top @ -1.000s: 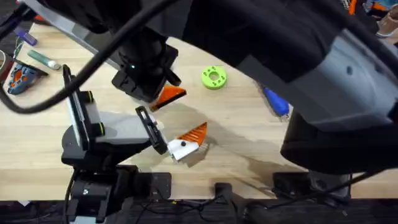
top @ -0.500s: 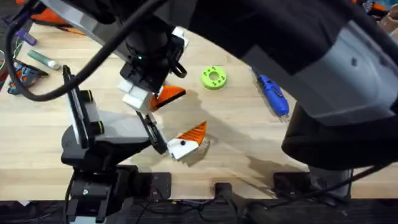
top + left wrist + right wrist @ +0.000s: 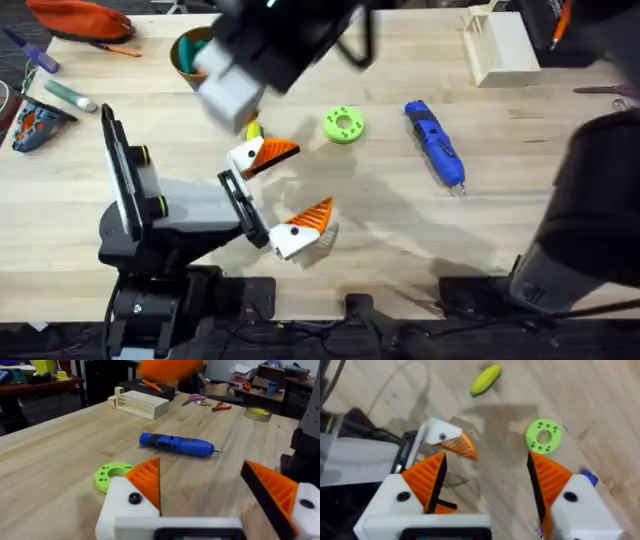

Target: Pick up the gripper from the table and insert it into the empty holder that is missing its gripper. Then pick up a screw, insert it into the mounting hole, and use the screwdriver to tighten it. Finally, clean up the table by picking up the vegetable and placing it into the bucket.

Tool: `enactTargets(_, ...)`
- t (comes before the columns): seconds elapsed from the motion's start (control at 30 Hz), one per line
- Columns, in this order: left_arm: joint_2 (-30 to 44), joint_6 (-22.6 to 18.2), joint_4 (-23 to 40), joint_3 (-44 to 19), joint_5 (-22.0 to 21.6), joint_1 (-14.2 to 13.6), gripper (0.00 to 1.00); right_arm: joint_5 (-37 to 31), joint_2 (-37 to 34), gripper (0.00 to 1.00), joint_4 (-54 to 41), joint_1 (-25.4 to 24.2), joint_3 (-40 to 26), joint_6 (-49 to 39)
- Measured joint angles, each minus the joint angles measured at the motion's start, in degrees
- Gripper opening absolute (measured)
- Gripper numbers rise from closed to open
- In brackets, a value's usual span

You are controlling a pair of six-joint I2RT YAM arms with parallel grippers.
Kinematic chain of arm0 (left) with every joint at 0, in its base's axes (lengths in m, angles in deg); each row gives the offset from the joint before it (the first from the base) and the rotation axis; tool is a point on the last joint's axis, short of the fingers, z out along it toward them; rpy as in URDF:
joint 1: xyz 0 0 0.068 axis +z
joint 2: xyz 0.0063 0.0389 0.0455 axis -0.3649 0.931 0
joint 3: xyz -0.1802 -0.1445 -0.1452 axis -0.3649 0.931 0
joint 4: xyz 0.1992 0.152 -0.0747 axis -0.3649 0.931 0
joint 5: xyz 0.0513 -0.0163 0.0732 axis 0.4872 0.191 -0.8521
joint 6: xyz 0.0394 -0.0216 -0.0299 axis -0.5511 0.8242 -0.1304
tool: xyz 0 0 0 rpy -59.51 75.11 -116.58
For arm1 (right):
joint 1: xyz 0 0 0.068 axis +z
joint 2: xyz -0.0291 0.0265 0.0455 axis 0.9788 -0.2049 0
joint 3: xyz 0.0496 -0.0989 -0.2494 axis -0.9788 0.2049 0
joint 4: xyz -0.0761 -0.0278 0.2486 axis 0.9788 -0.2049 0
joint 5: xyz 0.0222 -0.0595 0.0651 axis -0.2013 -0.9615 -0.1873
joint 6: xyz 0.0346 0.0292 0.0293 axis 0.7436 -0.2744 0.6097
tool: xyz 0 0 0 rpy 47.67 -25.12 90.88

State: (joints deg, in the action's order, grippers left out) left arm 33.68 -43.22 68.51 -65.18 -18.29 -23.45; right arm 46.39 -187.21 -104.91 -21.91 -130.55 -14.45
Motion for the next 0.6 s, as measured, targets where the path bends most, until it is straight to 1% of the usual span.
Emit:
enactTargets(0.1,0.0,0.0,-0.02,0.0,0.0,0.0,0.986,-0.3,1.61,0.922,-1.06,-2.79,0.0,2.03)
enactTargets(0.37,-0.01,0.0,0.0,0.0,0.1,-0.01,0.986,-0.56,1.56,0.921,-2.46,-8.08,0.02,5.07)
enactTargets(0.5,0.0,0.0,0.0,0.0,0.11,0.0,0.985,-2.36,1.56,0.921,-2.49,-9.81,0.02,6.64)
enactTargets(0.6,-0.01,0.0,0.0,0.0,0.11,0.0,0.986,-4.37,1.56,0.924,-2.49,-9.98,0.34,7.61)
